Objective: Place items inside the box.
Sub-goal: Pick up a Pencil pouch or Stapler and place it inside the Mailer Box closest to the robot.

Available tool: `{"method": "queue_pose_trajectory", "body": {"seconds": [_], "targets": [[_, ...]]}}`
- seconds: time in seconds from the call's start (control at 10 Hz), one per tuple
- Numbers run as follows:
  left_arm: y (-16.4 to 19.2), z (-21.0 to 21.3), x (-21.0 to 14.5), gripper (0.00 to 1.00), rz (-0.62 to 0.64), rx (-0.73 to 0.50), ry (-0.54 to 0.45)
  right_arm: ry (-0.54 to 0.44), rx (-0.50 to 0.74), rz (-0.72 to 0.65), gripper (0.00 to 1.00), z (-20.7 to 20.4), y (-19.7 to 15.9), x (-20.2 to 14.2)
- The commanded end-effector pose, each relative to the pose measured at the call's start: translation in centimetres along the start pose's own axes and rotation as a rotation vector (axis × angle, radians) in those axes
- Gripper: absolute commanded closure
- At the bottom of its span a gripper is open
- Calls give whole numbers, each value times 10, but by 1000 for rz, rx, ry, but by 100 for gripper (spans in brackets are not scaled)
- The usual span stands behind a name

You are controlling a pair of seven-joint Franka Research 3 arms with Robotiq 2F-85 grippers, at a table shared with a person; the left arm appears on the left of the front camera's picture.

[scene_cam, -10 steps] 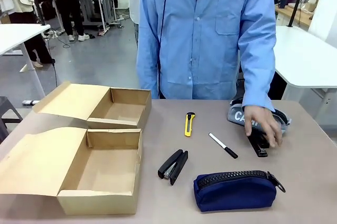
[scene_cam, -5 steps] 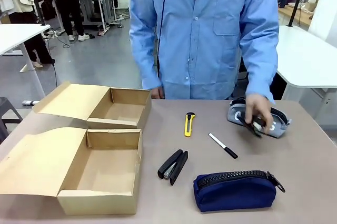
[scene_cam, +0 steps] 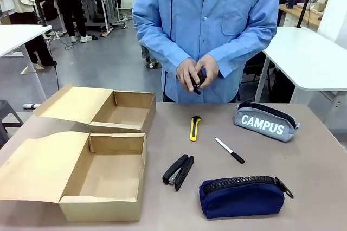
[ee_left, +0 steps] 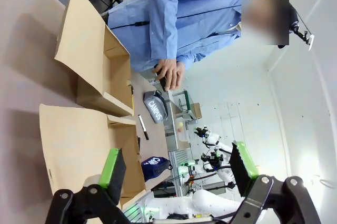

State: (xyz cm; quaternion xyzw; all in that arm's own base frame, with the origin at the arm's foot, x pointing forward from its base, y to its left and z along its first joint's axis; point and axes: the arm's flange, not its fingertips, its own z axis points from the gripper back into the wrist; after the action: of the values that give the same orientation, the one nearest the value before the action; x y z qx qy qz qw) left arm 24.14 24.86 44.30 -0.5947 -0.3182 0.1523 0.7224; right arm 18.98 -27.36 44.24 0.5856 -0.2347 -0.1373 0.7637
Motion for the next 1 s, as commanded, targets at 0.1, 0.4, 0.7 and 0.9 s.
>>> {"method": "queue_pose_trajectory", "body": {"seconds": [0.1,0.4,0.7,0.9], "targets": [[-1,-1,1,0,-21,-24,-14,165,-244,116,0,-124,75,-46],[-1,-1,1,0,-21,-24,-14,168,-361,44,0,-241,96,-86],[-1,-1,1,0,-21,-24,-14,242,-404,86,0,-258,85,-81],[-1,-1,1,0,-21,-24,-14,250,-405,67,0,-257,139,-31]]}}
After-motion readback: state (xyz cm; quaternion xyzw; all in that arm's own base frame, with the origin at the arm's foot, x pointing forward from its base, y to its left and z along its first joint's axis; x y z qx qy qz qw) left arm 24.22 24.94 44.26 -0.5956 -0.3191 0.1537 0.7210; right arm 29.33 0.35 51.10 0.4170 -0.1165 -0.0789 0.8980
